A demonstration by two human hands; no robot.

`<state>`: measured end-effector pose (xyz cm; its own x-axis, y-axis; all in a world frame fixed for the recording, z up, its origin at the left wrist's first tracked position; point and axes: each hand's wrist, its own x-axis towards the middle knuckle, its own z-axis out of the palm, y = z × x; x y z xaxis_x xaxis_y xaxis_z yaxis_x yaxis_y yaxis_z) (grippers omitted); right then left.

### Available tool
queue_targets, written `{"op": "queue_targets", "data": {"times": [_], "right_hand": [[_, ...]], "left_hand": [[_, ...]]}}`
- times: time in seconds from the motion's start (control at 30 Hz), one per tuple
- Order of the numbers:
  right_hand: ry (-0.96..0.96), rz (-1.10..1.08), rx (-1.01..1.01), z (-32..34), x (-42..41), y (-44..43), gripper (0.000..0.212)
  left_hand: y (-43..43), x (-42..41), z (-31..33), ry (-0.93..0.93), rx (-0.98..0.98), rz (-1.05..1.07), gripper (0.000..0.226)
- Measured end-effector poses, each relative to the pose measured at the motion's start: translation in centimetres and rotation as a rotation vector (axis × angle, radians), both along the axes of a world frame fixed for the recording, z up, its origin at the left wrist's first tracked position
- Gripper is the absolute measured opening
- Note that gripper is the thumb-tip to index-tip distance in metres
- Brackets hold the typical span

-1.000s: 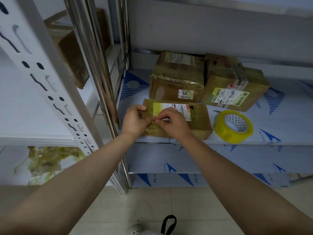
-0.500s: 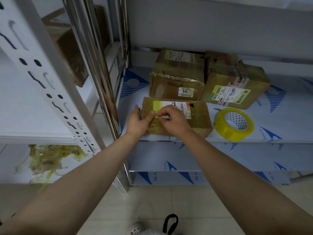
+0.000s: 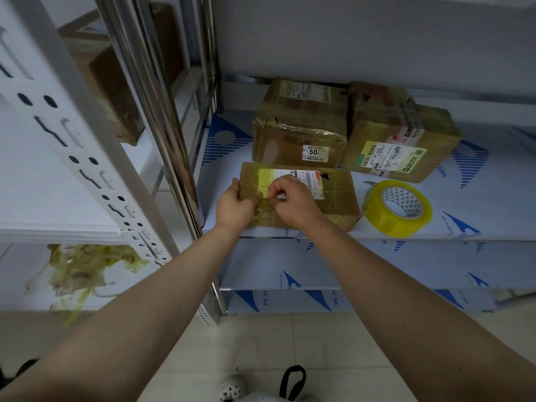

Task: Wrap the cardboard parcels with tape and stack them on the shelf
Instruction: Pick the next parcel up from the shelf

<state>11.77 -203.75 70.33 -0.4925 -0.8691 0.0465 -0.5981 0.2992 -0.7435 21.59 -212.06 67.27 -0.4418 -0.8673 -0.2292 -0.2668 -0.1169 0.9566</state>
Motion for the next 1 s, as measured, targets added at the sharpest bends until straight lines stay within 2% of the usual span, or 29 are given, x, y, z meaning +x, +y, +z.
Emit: {"op": "queue_targets", "data": {"times": [0.23, 0.4, 0.53, 0.63, 0.7, 0.77, 0.83, 0.9, 1.0], "right_hand": [[0.009, 0.012, 0.008, 0.0, -0.1, 0.0, 0.022], [-0.003, 0.019, 0.003, 0.1, -0.2, 0.0, 0.021], [0.001, 0.012, 0.001, 0.0, -0.2, -0.1, 0.021], [0.001, 0.014, -0.008, -0.1, -0.2, -0.1, 0.021], [0.001, 0.013, -0.009, -0.1, -0.2, -0.1, 0.022], [-0.100, -0.012, -0.043, 0.2, -0.3, 0.0, 0.024], [-0.369, -0.099, -0.161, 0.8, -0.8, 0.6, 0.029], [-0.586, -0.228, -0.321, 1.5, -2.1, 1.9, 0.034], [-0.578, -0.437, -0.470, 2.2, -4.9, 4.3, 0.040]], "left_hand": [[0.1, -0.4, -0.1, 0.031, 0.026, 0.051, 0.064], [0.0, -0.5, -0.1, -0.013, -0.002, 0.040, 0.044], [-0.3, -0.3, 0.1, 0.032, 0.109, 0.056, 0.055], [0.2, -0.1, 0.1, 0.000, 0.035, -0.012, 0.066], [0.3, -0.2, 0.2, -0.024, 0.001, -0.005, 0.063], [0.1, -0.2, 0.4, -0.088, -0.033, 0.009, 0.053], [-0.1, 0.0, 0.8, -0.160, -0.061, -0.004, 0.047], [0.0, 0.2, 1.3, -0.217, -0.220, -0.021, 0.042], [0.5, -0.4, 2.3, -0.357, -0.644, -0.054, 0.049]]}}
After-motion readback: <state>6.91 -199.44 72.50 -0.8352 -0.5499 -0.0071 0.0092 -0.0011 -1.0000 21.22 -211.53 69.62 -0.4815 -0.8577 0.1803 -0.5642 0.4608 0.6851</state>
